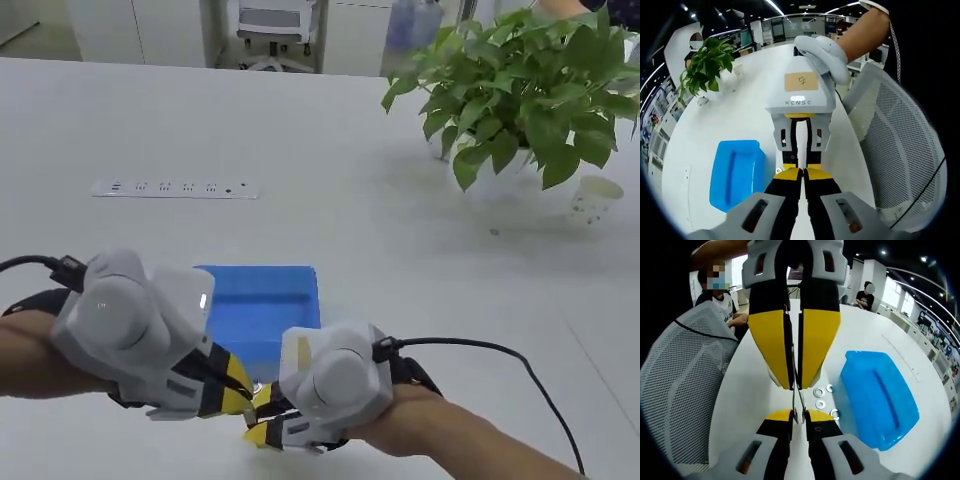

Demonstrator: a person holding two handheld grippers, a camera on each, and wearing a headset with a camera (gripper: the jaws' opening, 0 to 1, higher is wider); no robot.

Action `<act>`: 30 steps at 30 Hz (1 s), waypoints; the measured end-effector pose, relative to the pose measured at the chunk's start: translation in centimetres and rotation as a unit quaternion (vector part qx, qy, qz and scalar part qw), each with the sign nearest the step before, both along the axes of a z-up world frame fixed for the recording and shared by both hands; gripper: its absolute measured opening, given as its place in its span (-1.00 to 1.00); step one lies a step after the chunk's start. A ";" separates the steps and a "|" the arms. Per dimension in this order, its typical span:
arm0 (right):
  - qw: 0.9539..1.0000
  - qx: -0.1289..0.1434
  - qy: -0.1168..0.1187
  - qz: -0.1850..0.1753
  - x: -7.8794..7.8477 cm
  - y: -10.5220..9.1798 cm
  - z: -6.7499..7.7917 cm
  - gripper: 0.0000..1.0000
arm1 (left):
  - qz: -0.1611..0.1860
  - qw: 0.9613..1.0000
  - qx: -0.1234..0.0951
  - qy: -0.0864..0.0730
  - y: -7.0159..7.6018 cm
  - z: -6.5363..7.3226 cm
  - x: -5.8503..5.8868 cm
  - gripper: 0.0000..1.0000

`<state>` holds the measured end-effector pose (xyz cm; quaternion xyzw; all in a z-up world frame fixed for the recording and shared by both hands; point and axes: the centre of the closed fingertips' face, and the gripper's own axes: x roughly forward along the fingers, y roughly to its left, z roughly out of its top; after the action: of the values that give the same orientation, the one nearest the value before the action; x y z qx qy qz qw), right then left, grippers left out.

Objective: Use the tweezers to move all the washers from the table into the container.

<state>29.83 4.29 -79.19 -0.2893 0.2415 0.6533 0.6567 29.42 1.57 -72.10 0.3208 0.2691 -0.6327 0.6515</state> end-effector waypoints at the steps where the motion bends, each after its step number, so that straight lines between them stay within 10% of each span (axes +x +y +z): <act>1: 1.000 0.000 -0.001 0.000 0.0 0.0 0.0 -0.77 | -0.001 1.000 0.002 -0.002 0.1 0.0 0.1 -0.87; 30: 0.999 0.011 -0.019 -0.032 2.5 -0.6 0.5 -0.75 | -0.021 1.000 0.011 -0.020 -0.9 0.3 2.1 -0.87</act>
<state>32.31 3.72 -78.73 -0.2861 0.2308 0.6292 0.6848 31.56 0.70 -71.76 0.3458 0.2565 -0.6367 0.6398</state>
